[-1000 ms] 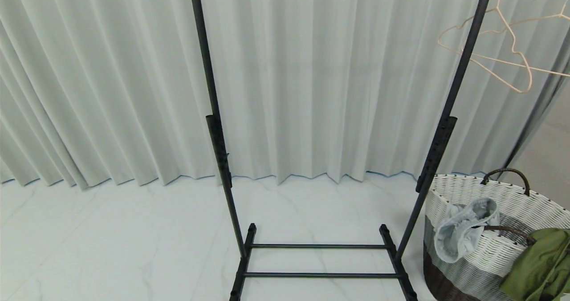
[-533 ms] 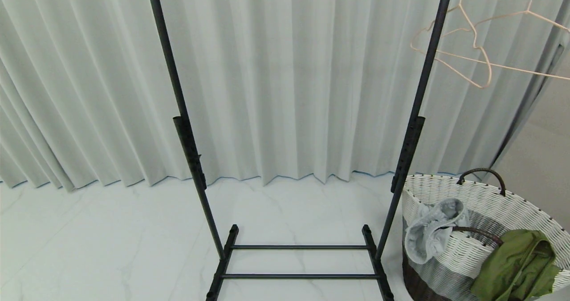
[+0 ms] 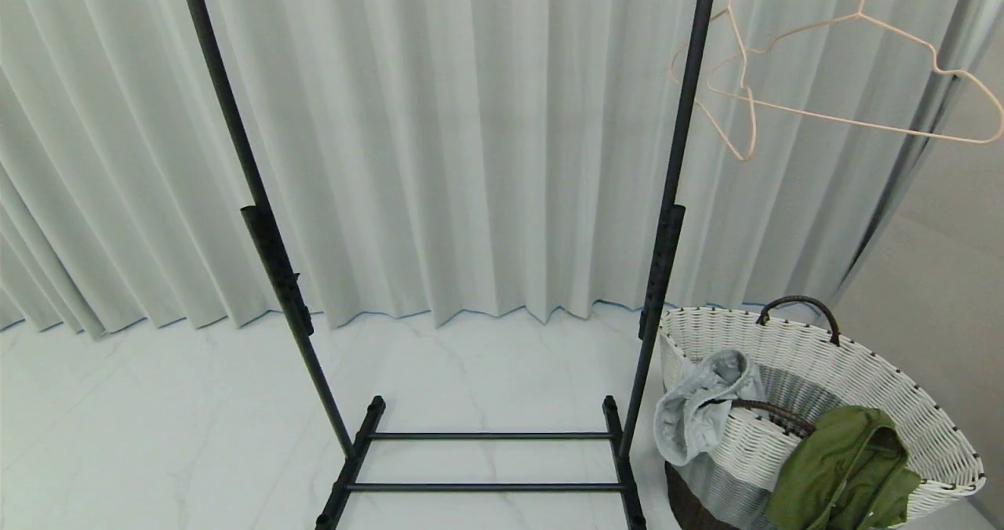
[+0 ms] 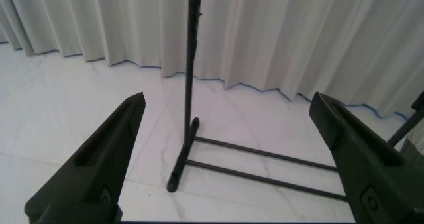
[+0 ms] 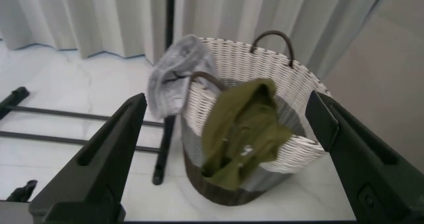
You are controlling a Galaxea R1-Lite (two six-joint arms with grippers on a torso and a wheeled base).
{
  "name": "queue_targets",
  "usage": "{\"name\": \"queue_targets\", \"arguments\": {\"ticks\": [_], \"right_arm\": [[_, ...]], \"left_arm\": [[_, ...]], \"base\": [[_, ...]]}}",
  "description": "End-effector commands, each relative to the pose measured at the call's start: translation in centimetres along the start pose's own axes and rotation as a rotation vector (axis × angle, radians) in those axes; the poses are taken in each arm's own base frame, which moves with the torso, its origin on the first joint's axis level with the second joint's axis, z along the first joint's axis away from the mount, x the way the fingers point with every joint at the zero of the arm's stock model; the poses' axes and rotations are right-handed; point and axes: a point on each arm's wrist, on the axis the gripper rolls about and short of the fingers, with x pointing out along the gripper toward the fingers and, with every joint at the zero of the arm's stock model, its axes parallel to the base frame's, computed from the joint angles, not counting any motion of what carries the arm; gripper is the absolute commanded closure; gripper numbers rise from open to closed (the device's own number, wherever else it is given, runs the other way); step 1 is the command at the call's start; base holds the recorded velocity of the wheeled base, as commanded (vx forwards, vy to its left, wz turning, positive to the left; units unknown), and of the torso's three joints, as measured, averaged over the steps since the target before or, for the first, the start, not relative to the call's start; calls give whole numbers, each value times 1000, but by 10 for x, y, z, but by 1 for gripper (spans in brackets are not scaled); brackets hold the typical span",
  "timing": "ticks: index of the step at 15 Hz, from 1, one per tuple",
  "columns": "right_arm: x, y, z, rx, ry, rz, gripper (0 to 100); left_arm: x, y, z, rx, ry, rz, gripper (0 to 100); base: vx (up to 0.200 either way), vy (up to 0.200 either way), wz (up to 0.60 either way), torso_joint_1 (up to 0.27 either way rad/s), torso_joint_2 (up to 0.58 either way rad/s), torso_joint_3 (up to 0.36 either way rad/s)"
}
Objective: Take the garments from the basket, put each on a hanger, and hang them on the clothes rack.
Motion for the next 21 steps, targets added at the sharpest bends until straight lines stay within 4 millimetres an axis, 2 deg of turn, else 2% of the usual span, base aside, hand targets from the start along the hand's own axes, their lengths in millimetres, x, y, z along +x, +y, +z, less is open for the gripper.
{"name": "queue_targets", "arguments": {"ticks": [1, 2, 9, 18, 21], "right_arm": [[0, 0, 0, 2, 0, 1, 0], [0, 0, 0, 2, 0, 1, 0], [0, 0, 0, 14, -2, -1, 0], [0, 0, 0, 52, -2, 4, 0], [0, 0, 1, 35, -8, 2, 0]], "left_arm": [[0, 0, 0, 0, 2, 0, 0], [0, 0, 0, 0, 2, 0, 0], [0, 0, 0, 0, 2, 0, 0], [0, 0, 0, 15, 2, 0, 0], [0, 0, 0, 14, 2, 0, 0]], "base": [[0, -200, 0, 2, 7, 2], [0, -200, 0, 12, 2, 2], [0, 0, 0, 0, 0, 0], [200, 0, 0, 3, 1, 2], [0, 0, 0, 0, 0, 0]]}}
